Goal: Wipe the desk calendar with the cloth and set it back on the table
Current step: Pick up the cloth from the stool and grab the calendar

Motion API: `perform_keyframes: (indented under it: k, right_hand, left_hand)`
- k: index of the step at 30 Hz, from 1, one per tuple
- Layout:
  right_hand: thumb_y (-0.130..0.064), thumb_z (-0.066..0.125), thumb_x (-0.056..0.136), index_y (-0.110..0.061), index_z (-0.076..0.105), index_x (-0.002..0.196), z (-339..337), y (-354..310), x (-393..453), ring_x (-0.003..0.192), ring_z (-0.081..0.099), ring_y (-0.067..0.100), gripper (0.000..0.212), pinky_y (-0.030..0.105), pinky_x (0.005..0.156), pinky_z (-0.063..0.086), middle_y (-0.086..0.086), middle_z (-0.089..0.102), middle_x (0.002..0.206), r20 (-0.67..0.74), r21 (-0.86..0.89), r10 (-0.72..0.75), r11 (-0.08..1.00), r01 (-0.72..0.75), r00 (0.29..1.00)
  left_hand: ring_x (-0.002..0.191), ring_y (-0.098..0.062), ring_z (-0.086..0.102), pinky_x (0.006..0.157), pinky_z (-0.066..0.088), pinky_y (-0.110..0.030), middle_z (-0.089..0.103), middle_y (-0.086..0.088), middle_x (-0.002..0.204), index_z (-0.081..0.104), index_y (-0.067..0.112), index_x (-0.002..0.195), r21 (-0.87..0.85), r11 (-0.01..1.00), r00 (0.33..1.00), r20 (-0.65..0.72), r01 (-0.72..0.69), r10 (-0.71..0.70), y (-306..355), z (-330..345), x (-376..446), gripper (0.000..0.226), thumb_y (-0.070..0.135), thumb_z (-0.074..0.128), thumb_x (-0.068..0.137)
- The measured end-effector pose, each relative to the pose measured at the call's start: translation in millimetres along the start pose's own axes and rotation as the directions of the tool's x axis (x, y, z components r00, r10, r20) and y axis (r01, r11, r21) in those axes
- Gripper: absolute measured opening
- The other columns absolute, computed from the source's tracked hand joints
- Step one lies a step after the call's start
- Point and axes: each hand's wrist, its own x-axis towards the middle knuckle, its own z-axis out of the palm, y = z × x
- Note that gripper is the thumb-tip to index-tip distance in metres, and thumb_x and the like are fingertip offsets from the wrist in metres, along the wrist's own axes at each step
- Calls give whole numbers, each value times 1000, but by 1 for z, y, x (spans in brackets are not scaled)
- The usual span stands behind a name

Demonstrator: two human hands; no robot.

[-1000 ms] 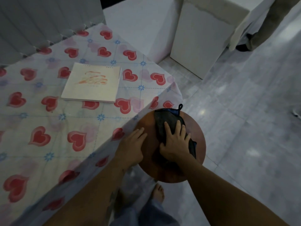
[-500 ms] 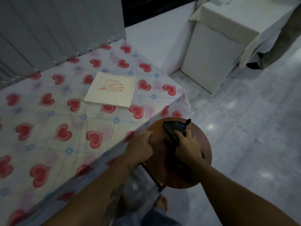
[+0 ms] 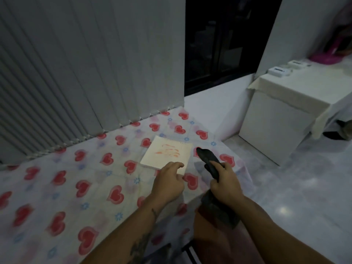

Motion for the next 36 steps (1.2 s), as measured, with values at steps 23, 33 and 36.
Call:
perform_keyframes:
  k: [23, 33, 36]
  right_hand:
    - [-22, 60, 87, -30, 42, 141, 81, -53, 148, 97, 53, 17, 58, 35, 87, 53, -1, 42, 123, -22, -38, 211, 977, -212, 977]
    - [-11, 61, 84, -25, 43, 143, 94, -54, 144, 114, 49, 22, 64, 40, 99, 49, 2, 40, 133, 35, 55, 297, 953, -299, 954]
    - [-10, 60, 84, -24, 45, 142, 99, -58, 141, 115, 47, 20, 62, 35, 99, 46, 1, 42, 131, 21, 96, 291, 952, -291, 957]
  left_hand:
    - [121, -33, 50, 91, 42, -31, 50, -13, 132, 43, 18, 139, 41, 977, 959, 187, 207, -211, -137, -38, 207, 62, 25, 59, 80]
    - [114, -33, 60, 77, 47, -26, 62, -16, 132, 58, 11, 133, -217, 931, 952, 155, 294, -264, -139, -24, 232, 47, 8, 61, 87]
    - [116, -32, 59, 74, 50, -20, 62, -15, 133, 60, 11, 131, -284, 910, 950, 168, 303, -264, -139, -20, 233, 46, 0, 59, 87]
